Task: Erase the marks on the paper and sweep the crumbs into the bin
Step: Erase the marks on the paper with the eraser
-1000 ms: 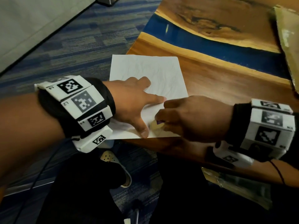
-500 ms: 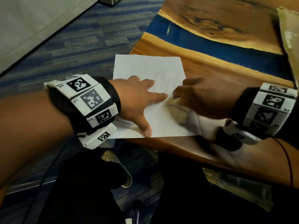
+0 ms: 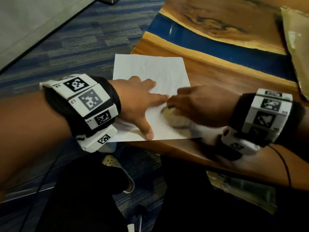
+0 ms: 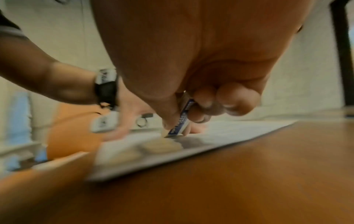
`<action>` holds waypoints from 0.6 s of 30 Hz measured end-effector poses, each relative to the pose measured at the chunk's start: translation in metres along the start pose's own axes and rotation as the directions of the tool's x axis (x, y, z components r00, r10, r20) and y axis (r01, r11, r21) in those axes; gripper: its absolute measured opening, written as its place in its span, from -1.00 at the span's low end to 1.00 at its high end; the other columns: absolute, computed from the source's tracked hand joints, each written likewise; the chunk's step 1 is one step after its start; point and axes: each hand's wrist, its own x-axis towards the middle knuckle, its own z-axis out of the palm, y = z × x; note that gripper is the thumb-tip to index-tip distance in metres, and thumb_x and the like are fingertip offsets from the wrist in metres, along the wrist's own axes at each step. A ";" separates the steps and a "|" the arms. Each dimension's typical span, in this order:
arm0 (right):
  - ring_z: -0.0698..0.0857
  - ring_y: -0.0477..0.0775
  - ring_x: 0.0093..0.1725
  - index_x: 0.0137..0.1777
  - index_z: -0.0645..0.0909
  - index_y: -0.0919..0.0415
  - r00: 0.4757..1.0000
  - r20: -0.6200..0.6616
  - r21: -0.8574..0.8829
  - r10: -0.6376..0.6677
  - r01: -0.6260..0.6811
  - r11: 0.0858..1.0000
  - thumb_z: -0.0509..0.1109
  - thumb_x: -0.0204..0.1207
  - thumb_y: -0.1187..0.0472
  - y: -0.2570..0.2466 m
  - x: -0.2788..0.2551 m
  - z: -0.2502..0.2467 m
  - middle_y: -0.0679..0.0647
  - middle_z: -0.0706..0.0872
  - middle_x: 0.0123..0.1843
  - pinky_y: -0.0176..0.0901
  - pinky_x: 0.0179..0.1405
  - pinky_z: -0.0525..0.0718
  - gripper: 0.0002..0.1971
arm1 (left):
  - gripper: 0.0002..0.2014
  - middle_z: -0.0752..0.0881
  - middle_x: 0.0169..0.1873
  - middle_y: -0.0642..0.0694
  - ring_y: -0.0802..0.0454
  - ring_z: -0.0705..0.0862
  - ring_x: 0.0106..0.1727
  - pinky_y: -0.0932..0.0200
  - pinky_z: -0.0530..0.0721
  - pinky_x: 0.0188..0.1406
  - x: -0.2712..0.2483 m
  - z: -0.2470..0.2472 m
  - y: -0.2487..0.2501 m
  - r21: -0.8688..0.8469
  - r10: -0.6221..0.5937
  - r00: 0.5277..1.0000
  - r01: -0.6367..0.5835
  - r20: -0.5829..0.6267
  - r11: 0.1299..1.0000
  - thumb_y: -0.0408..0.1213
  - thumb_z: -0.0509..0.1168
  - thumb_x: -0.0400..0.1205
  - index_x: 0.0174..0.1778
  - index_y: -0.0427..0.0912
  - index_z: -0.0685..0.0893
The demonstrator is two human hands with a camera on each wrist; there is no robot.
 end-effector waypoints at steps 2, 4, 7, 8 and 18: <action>0.64 0.03 -0.10 0.48 0.51 -0.02 0.994 -0.029 -0.052 0.107 -0.108 0.993 0.05 0.70 -0.11 0.018 -0.002 -0.001 -0.02 0.60 0.12 0.01 -0.13 0.73 -0.55 | 0.25 -0.08 0.75 -0.02 -0.28 0.09 0.68 -0.32 0.39 0.54 0.000 0.000 0.000 0.000 -0.001 1.000 0.001 -0.003 1.000 0.61 0.40 0.16 0.67 0.51 -0.19; 0.62 0.00 -0.16 0.46 0.50 -0.04 1.000 -0.004 -0.027 0.016 -0.016 1.000 0.08 0.72 -0.09 0.005 -0.004 0.003 -0.07 0.53 0.08 -0.01 -0.18 0.72 -0.60 | 0.24 -0.10 0.75 -0.02 -0.28 0.07 0.69 -0.31 0.38 0.55 0.000 0.001 0.000 -0.003 -0.003 1.000 0.003 0.003 1.000 0.61 0.41 0.15 0.66 0.53 -0.19; 0.59 0.00 -0.15 0.49 0.46 -0.10 0.980 0.095 0.050 -0.173 0.168 0.984 0.12 0.73 -0.09 -0.020 -0.010 0.007 -0.12 0.42 0.07 -0.03 -0.16 0.68 -0.63 | 0.24 -0.13 0.76 -0.01 -0.28 0.06 0.69 -0.34 0.36 0.56 0.001 -0.001 0.001 -0.006 -0.008 1.000 0.008 0.021 1.000 0.62 0.41 0.13 0.63 0.57 -0.20; 0.58 -0.01 -0.13 0.50 0.45 -0.11 0.989 0.093 0.041 -0.116 0.113 0.993 0.14 0.74 -0.06 -0.011 -0.009 0.005 -0.13 0.42 0.07 -0.03 -0.14 0.68 -0.63 | 0.23 -0.12 0.76 -0.02 -0.29 0.07 0.69 -0.34 0.36 0.56 0.001 -0.002 0.002 -0.002 -0.007 1.000 0.007 0.022 1.000 0.61 0.41 0.14 0.63 0.59 -0.21; 0.56 0.00 -0.12 0.50 0.40 -0.17 0.990 0.079 0.012 -0.119 0.119 0.993 0.04 0.69 -0.15 -0.007 -0.014 0.007 -0.09 0.48 0.10 -0.01 -0.15 0.68 -0.58 | 0.22 -0.12 0.75 -0.03 -0.28 0.08 0.69 -0.32 0.34 0.58 0.001 -0.004 0.002 0.014 -0.014 0.999 0.013 0.037 1.000 0.63 0.39 0.15 0.61 0.61 -0.25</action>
